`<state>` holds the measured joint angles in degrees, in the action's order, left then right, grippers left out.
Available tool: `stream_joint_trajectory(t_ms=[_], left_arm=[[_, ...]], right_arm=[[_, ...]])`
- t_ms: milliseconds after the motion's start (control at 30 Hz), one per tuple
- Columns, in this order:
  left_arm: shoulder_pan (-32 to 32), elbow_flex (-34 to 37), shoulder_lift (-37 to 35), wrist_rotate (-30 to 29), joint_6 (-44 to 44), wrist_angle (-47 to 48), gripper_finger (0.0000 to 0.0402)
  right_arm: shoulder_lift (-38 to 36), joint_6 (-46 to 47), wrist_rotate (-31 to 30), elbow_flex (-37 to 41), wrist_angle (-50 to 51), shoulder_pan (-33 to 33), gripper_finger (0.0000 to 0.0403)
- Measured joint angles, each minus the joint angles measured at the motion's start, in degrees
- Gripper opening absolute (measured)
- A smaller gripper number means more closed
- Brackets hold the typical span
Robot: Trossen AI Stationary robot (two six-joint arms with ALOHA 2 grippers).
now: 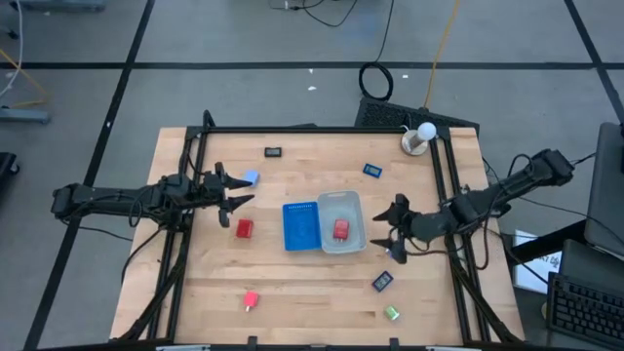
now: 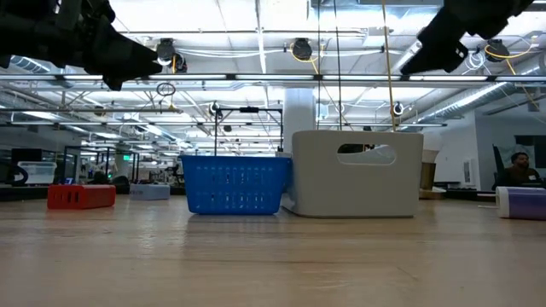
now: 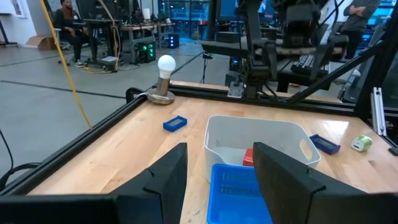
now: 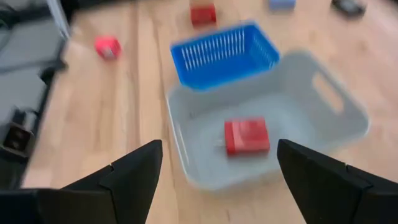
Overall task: Pick & Place Office items
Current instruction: Put the violet charger adapter into the gray bin
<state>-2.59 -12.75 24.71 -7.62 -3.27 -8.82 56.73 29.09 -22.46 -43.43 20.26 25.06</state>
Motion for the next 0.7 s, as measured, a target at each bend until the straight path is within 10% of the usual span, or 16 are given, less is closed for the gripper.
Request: stream_joint_trajectory(t_ms=[700], left_arm=[[0.00,0.00,0.00,0.00,-1.75,0.00,0.0184]], right_arm=[[16.69,22.83,4.75,-0.36,19.41,6.81,0.0308]])
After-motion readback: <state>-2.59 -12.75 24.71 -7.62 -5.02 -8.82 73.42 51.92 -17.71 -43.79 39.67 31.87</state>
